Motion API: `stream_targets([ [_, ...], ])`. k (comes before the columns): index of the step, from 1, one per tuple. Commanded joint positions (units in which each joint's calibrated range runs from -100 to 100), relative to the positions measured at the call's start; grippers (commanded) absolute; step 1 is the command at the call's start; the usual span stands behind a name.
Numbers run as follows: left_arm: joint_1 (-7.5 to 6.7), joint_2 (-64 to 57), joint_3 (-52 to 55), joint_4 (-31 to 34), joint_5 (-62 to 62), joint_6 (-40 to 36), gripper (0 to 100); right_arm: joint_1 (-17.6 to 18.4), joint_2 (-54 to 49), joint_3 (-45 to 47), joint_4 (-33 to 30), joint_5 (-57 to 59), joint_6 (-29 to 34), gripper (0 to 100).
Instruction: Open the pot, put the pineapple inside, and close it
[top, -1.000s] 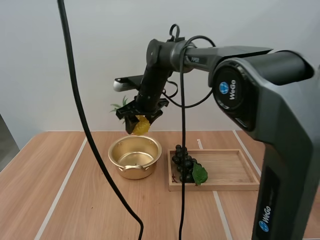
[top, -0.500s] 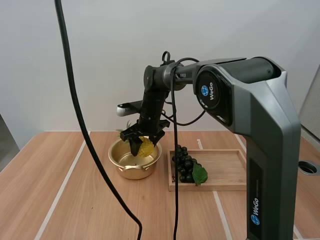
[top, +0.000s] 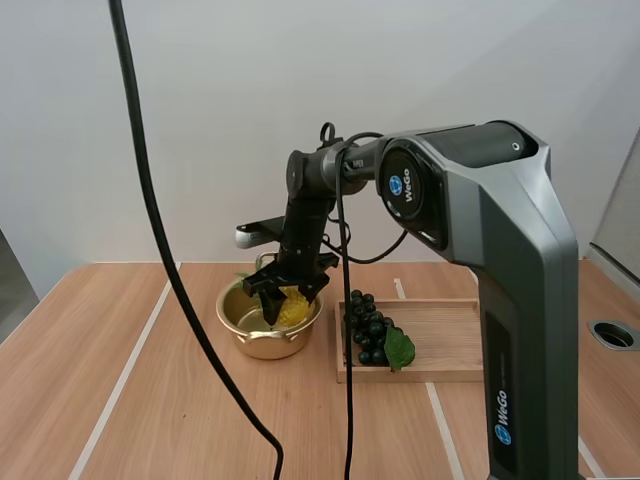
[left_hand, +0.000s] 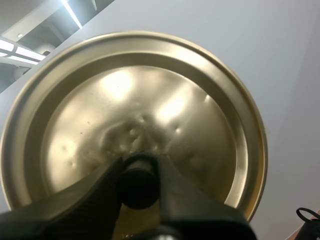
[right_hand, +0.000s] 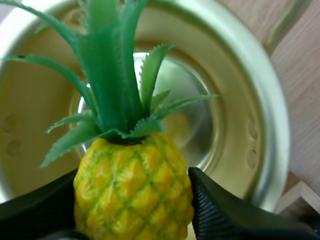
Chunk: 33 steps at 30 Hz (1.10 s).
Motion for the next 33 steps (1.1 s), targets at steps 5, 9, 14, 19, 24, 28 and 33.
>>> stream_targets([
  [5,-0.10,-0.3,-0.3,0.5,0.0,-0.3,0,0.0,0.9,0.2,-0.2,-1.8,-0.5,0],
  [9,-0.10,-0.3,-0.3,0.5,0.0,-0.3,0,0.0,0.9,0.2,-0.2,-3.2,-0.5,0],
  [14,-0.10,-0.3,-0.3,0.5,0.0,-0.3,0,0.0,0.9,0.2,-0.2,-3.9,-0.5,0],
  [19,-0.10,-0.3,-0.3,0.5,0.0,-0.3,0,0.0,1.1,0.2,-0.2,-3.9,-0.5,0],
  [24,-0.10,-0.3,-0.3,0.5,0.0,-0.3,0,0.0,1.1,0.2,-0.2,-3.9,-0.5,0],
  [28,-0.10,-0.3,-0.3,0.5,0.0,-0.3,0,0.0,1.1,0.2,-0.2,-3.9,-1.4,0],
  [33,-0.10,-0.3,-0.3,0.5,0.0,-0.3,0,0.0,1.1,0.2,0.2,-3.9,-1.5,50],
])
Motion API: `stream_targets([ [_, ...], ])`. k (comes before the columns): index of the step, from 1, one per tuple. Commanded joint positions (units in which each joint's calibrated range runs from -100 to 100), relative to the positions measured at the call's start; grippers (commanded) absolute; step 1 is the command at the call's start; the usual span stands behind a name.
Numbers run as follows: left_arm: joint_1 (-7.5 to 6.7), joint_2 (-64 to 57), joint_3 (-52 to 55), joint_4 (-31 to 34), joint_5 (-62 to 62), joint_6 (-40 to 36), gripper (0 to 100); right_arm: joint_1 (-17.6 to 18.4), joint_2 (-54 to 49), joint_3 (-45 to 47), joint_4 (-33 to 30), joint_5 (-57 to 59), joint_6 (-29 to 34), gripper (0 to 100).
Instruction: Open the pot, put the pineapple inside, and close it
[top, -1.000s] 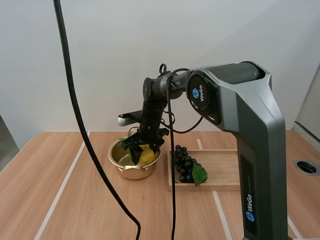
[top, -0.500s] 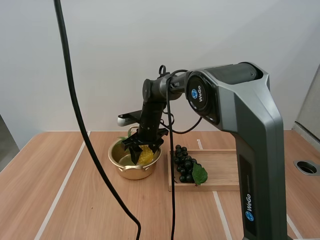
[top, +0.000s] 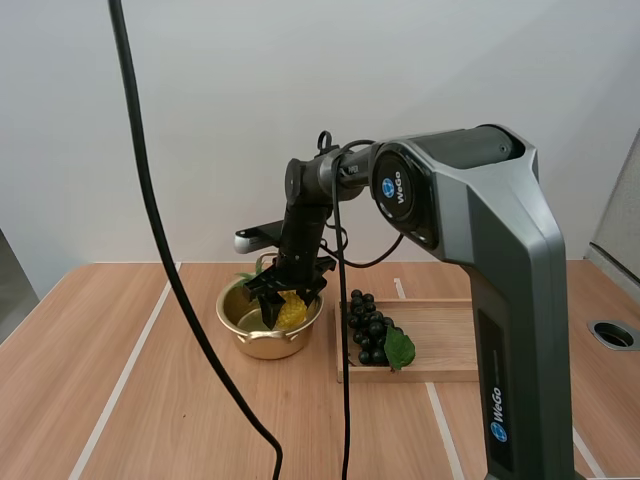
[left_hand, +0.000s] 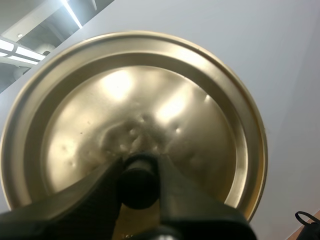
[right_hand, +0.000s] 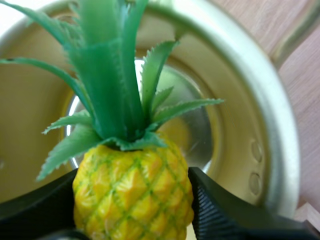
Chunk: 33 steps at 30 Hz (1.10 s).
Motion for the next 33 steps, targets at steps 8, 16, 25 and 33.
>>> stream_targets([
  [8,-0.10,-0.3,-0.3,0.5,0.0,-0.3,0,-0.1,-0.3,0.2,0.2,-2.0,-0.6,91],
  [16,-0.10,-0.3,-0.3,0.5,0.0,-0.3,0,-0.1,-0.3,0.2,0.2,-0.8,-0.6,100],
  [25,-0.10,-0.3,-0.3,0.8,0.0,-0.3,0,-0.1,-0.6,0.1,0.2,-0.7,-0.6,100],
  [33,-0.10,-0.3,-0.3,0.8,0.0,-0.3,0,-0.1,-5.1,-0.2,1.9,-3.6,-0.6,100],
])
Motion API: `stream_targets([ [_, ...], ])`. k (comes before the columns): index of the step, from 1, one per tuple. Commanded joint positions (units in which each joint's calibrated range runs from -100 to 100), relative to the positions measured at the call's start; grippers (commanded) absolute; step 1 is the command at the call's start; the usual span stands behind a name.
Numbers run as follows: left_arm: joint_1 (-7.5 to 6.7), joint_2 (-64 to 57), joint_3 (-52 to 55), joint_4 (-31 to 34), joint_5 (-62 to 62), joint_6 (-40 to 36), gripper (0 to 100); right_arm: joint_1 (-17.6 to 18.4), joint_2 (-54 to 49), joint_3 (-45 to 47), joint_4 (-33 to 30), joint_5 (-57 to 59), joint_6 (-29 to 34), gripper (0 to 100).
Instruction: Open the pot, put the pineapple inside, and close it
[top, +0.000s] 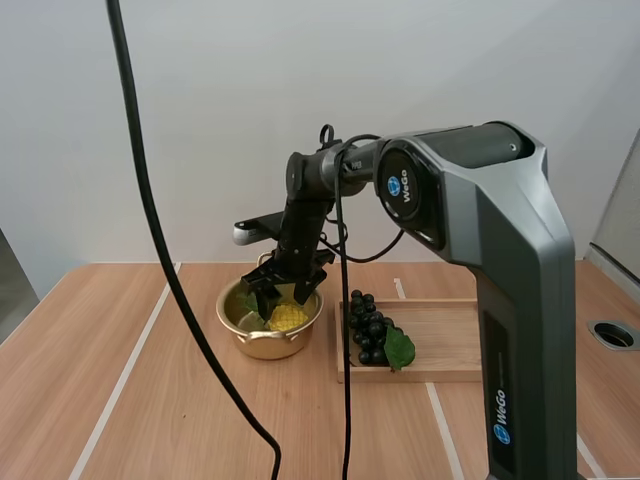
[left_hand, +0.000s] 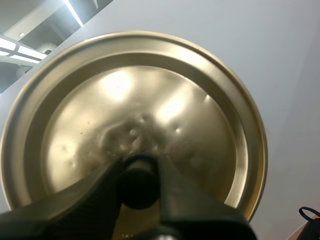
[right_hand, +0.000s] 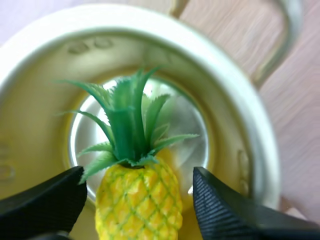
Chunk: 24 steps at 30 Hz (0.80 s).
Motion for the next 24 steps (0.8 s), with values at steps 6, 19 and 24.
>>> stream_targets([
  [6,-0.10,-0.3,-0.3,0.2,0.0,-0.3,0,-0.1,-8.5,-2.2,2.4,-2.6,-0.5,100],
  [19,-0.10,-0.4,-0.3,0.7,0.0,-0.3,0,-0.1,-23.5,-6.6,-5.0,-1.1,-0.1,100],
  [24,-0.10,-0.6,-0.3,1.1,0.0,-0.6,0,-1.2,-30.8,-6.6,-9.0,-2.4,1.1,100],
])
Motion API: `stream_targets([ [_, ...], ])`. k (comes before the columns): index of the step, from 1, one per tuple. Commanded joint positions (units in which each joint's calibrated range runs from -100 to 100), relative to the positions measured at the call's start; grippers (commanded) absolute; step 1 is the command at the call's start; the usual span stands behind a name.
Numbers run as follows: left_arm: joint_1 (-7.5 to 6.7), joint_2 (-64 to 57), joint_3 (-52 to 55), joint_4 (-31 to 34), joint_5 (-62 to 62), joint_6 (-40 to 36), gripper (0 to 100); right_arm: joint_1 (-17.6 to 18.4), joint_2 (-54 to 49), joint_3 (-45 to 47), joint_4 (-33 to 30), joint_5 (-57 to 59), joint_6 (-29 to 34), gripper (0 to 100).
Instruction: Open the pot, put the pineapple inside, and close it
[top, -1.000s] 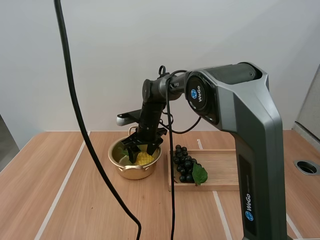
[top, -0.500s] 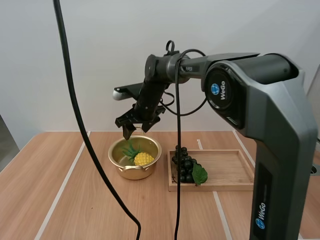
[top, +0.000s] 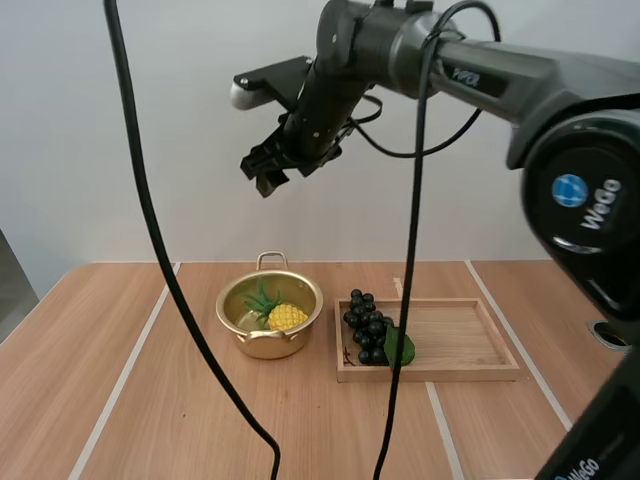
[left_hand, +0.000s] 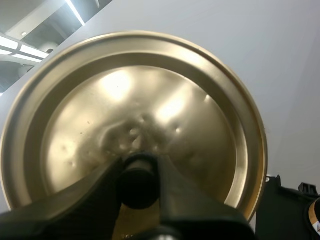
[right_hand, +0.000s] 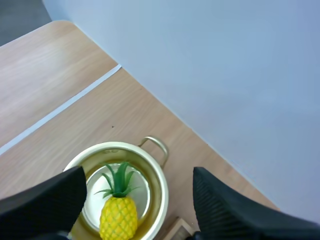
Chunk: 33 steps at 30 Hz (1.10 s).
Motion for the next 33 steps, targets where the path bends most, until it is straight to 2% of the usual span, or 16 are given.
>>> stream_targets([
  [1,-0.10,-0.6,-0.3,0.4,0.0,-0.6,0,-1.3,-5.2,-0.5,-3.4,-0.4,0.7,100],
  [8,-0.10,-1.2,-0.3,0.4,0.0,-0.6,0,-7.5,-14.0,-0.5,-7.5,-2.4,5.2,100],
  [15,-0.10,-1.1,-0.3,0.4,0.0,-1.5,0,-13.7,-21.7,-0.5,-7.5,-3.5,7.4,99],
  [16,-0.10,-1.1,-0.3,0.4,0.0,-1.5,0,-14.4,-22.5,-0.5,-7.5,-3.5,7.4,92],
  [19,-0.10,-0.5,-0.3,0.4,0.0,-2.3,0,-16.2,-25.5,-0.5,-7.5,-3.5,7.4,53],
  [20,-0.10,-0.3,-0.3,0.4,0.0,-2.6,0,-16.7,-26.5,-0.5,-7.5,-3.5,7.4,35],
  [21,-0.10,-0.2,-0.3,0.4,0.0,-2.7,0,-17.2,-27.4,-0.5,-7.8,-3.5,7.4,12],
  [22,-0.10,0.2,-0.3,0.3,0.0,-2.7,0,-17.7,-28.3,-0.5,-8.7,-3.7,7.4,0],
  [28,-0.10,1.6,1.0,-0.9,0.0,-3.6,0,-18.4,-30.4,-0.5,-14.3,-3.3,10.5,0],
  [33,-0.10,1.7,6.4,-2.7,0.0,-3.6,0,-18.4,-30.4,0.1,-14.7,0.8,11.1,0],
])
